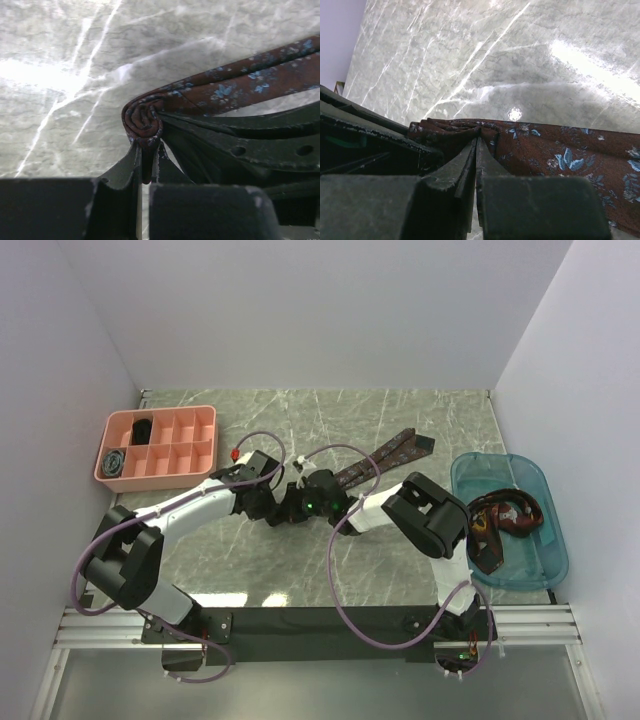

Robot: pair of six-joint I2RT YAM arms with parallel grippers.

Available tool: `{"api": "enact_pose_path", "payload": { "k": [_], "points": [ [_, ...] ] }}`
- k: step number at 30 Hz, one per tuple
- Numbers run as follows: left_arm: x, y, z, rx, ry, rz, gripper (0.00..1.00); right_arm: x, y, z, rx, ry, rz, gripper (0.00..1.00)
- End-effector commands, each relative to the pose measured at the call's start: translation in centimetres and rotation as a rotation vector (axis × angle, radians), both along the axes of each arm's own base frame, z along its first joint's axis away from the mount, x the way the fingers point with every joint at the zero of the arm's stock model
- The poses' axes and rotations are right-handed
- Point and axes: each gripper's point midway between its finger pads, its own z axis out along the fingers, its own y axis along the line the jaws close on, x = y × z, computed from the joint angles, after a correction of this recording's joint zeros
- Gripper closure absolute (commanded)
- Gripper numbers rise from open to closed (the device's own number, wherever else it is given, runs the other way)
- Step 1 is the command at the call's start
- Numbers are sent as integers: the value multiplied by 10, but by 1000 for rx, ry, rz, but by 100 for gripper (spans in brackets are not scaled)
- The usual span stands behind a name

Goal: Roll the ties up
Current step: Roll the tie

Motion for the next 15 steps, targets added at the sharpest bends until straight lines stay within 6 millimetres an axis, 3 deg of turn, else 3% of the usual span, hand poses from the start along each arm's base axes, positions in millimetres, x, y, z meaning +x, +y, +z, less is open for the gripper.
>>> {"api": "enact_pose_path", "payload": {
  "k": [1, 10, 15],
  "points": [
    [19, -40, 32, -175, -100, -34, 94, -5, -4, -16, -28, 37, -1, 92],
    [15, -58, 29, -244, -129, -69, 80, -1, -16, -25, -17, 84, -51, 90],
    [10, -60, 13, -226, -102, -79, 79, 5, -28, -25, -4, 92, -105, 87]
  ]
}}
